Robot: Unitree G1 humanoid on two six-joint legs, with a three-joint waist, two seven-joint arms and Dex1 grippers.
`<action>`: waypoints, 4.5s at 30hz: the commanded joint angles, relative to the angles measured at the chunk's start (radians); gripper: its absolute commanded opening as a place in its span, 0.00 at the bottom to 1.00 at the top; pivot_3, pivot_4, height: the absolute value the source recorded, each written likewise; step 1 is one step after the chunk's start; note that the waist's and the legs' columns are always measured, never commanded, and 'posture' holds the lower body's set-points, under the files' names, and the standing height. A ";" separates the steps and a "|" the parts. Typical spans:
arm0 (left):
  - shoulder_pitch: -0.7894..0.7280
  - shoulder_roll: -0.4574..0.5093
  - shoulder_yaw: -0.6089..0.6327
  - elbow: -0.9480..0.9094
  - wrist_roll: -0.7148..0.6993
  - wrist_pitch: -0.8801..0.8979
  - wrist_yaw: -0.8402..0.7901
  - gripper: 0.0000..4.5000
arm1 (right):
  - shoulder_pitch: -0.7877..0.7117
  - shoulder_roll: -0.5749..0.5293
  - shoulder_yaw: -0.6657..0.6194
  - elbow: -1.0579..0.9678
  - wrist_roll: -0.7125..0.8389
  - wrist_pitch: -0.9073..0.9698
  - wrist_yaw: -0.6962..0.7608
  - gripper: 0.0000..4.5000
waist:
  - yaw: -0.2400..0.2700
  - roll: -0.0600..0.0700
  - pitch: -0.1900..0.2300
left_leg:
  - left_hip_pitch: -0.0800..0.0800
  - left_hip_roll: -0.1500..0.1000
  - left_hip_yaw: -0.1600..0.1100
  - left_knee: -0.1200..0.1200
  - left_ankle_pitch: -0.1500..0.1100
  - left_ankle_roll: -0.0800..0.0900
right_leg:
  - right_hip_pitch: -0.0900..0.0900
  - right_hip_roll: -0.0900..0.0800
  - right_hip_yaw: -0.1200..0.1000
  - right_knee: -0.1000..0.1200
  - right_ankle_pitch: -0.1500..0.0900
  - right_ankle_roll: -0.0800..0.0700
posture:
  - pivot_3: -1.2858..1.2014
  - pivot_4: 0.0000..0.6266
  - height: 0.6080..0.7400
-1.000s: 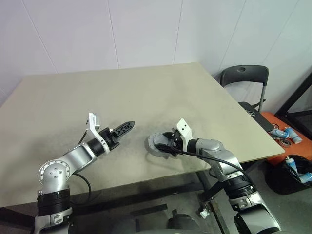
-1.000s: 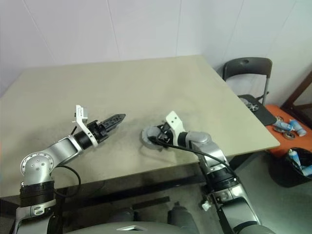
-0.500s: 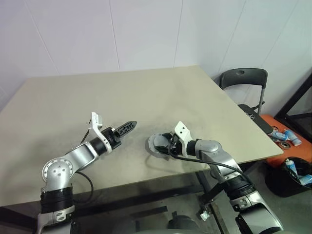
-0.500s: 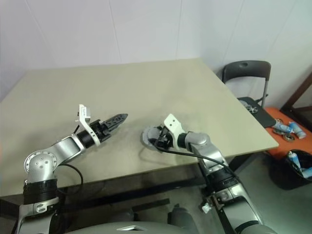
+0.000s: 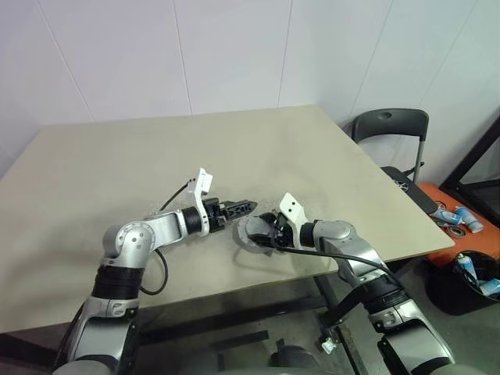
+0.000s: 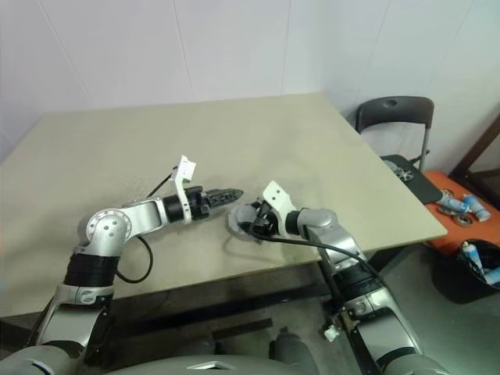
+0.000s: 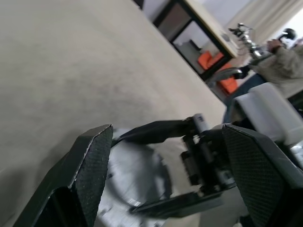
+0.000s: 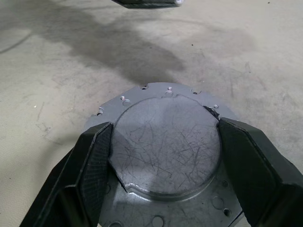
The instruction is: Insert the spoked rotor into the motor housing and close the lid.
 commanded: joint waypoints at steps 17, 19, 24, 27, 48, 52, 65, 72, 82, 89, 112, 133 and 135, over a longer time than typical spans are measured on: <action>0.017 -0.083 0.022 0.130 0.141 -0.046 -0.080 0.68 | 0.055 -0.059 0.019 0.080 -0.056 0.088 -0.022 0.70 | 0.007 0.004 -0.002 | -0.003 -0.004 0.000 -0.002 -0.001 0.001 | -0.002 -0.012 -0.008 -0.005 0.001 0.000 | 0.52 0.00 1.00; 0.012 -0.092 0.032 0.122 0.143 -0.042 -0.083 0.52 | 0.057 -0.060 0.017 0.077 -0.054 0.091 -0.023 0.70 | 0.007 0.004 -0.002 | -0.004 -0.003 0.000 -0.003 -0.001 0.001 | -0.003 -0.014 -0.009 -0.005 0.001 0.000 | 0.52 0.00 1.00; -0.002 -0.102 0.033 0.132 0.143 0.000 -0.102 0.13 | 0.076 -0.066 0.017 0.063 -0.051 0.097 -0.026 0.70 | 0.007 0.004 -0.002 | -0.003 -0.004 0.000 -0.005 -0.001 0.001 | -0.003 -0.017 -0.013 -0.005 0.001 0.000 | 0.52 0.00 1.00; -0.007 -0.107 0.033 0.141 0.156 0.012 -0.102 0.00 | 0.079 -0.067 0.017 0.059 -0.050 0.099 -0.027 0.70 | 0.007 0.004 -0.002 | -0.004 -0.004 0.000 -0.005 -0.001 0.001 | -0.004 -0.021 -0.017 -0.005 0.001 0.000 | 0.52 0.00 1.00; 0.057 -0.037 -0.208 0.106 0.391 -0.035 -0.222 0.00 | 0.108 -0.071 0.011 0.002 -0.039 0.145 -0.033 0.70 | 0.012 0.013 -0.015 | -0.003 -0.004 0.000 -0.018 -0.002 0.001 | -0.003 -0.031 -0.030 -0.016 0.000 -0.001 | 0.52 0.00 1.00; 0.056 -0.046 -0.201 0.108 0.404 -0.036 -0.221 0.00 | 0.110 -0.069 -0.014 -0.018 -0.021 0.139 -0.032 0.70 | 0.015 0.013 -0.015 | -0.003 -0.004 0.000 -0.017 -0.002 0.001 | -0.002 -0.031 -0.030 -0.018 0.000 -0.001 | 0.52 0.00 1.00; 0.100 -0.052 -0.158 0.096 0.409 -0.030 -0.207 0.00 | 0.067 -0.081 -0.092 -0.146 0.068 0.269 0.010 1.00 | 0.014 0.013 -0.014 | -0.004 -0.005 0.000 -0.020 -0.002 0.001 | -0.003 -0.032 -0.031 -0.021 0.000 -0.001 | 0.52 0.00 1.00; 0.100 -0.050 -0.153 0.089 0.413 -0.025 -0.206 0.00 | -0.029 -0.136 -0.312 -0.191 0.243 0.372 0.030 1.00 | 0.012 0.016 -0.009 | -0.010 -0.005 0.000 -0.019 -0.001 0.001 | -0.008 -0.032 -0.031 -0.021 0.001 -0.001 | 0.52 0.00 1.00; 0.097 -0.062 -0.149 0.105 0.427 -0.038 -0.195 0.00 | 0.011 -0.118 -0.428 -0.185 0.468 0.804 -0.016 1.00 | 0.032 0.017 -0.010 | -0.022 -0.004 0.001 -0.019 0.001 0.005 | -0.018 -0.031 -0.032 -0.017 0.001 -0.001 | 0.52 0.00 1.00; 0.107 -0.062 -0.149 0.084 0.420 -0.030 -0.192 0.00 | 0.038 0.033 -0.557 -0.224 0.605 1.077 -0.138 1.00 | 0.031 0.017 -0.010 | -0.022 -0.004 0.001 -0.018 0.001 0.005 | -0.019 -0.031 -0.032 -0.016 0.001 -0.001 | 0.52 0.00 1.00; 0.125 -0.074 -0.132 0.086 0.416 -0.040 -0.183 0.00 | -0.013 0.113 -0.727 -0.108 0.569 1.197 -0.367 1.00 | 0.012 0.017 -0.010 | -0.021 -0.005 0.001 -0.016 0.001 0.006 | -0.015 -0.026 -0.033 -0.015 0.001 0.001 | 0.52 0.00 1.00; 0.154 -0.089 -0.092 0.072 0.421 -0.058 -0.150 0.00 | -0.169 0.315 -0.794 0.058 0.555 1.056 -0.470 1.00 | -0.022 0.016 -0.009 | -0.017 0.001 -0.003 -0.002 0.001 0.005 | -0.013 -0.012 -0.029 -0.005 0.005 0.004 | 0.52 0.00 1.00; 0.149 -0.088 -0.092 0.078 0.422 -0.059 -0.152 0.00 | -0.176 0.330 -0.807 0.064 0.568 1.042 -0.476 1.00 | -0.021 0.017 -0.009 | -0.017 0.001 -0.003 -0.002 0.001 0.005 | -0.013 -0.012 -0.029 -0.005 0.006 0.004 | 0.52 0.00 1.00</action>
